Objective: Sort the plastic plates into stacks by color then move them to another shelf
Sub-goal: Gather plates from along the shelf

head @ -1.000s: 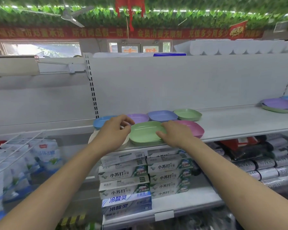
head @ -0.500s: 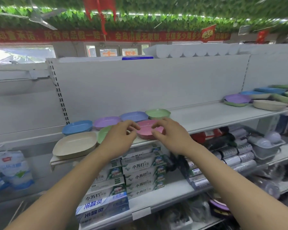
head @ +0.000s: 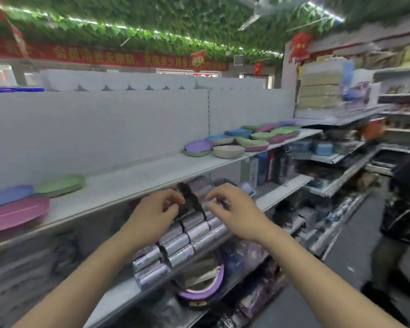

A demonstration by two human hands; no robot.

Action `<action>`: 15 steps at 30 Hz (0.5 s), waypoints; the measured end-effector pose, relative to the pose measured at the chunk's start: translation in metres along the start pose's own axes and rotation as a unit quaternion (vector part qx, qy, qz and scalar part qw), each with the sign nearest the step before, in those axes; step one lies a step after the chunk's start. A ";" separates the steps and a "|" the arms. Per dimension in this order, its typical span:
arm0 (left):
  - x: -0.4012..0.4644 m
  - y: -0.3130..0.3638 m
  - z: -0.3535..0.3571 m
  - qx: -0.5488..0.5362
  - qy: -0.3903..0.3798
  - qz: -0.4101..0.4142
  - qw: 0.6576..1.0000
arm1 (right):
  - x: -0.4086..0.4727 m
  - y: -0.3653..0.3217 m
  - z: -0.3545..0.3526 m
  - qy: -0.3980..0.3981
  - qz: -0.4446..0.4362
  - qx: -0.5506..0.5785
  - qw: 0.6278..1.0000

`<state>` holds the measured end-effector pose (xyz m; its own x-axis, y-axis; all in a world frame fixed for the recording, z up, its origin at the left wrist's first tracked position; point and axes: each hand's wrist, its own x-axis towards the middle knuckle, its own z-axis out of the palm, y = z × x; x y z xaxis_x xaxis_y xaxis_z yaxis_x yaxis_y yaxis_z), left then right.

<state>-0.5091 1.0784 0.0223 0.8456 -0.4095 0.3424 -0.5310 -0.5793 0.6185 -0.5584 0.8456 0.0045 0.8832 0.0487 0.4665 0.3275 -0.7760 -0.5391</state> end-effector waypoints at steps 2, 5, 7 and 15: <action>0.026 0.030 0.049 -0.020 -0.018 0.014 1.000 | -0.017 0.041 -0.038 0.012 0.017 -0.004 1.000; 0.060 0.075 0.110 -0.031 -0.042 0.038 0.998 | -0.033 0.099 -0.084 0.027 0.050 -0.017 0.998; 0.083 0.100 0.145 -0.050 -0.058 0.047 0.996 | -0.039 0.133 -0.111 0.030 0.069 -0.036 0.996; 0.198 0.147 0.254 -0.062 -0.087 0.090 0.990 | -0.011 0.259 -0.173 0.050 0.106 -0.065 0.991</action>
<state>-0.4339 0.7326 0.0012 0.7096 -0.6200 0.3348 -0.6526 -0.3992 0.6439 -0.5415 0.5352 -0.0197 0.8879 -0.1810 0.4230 0.0868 -0.8370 -0.5403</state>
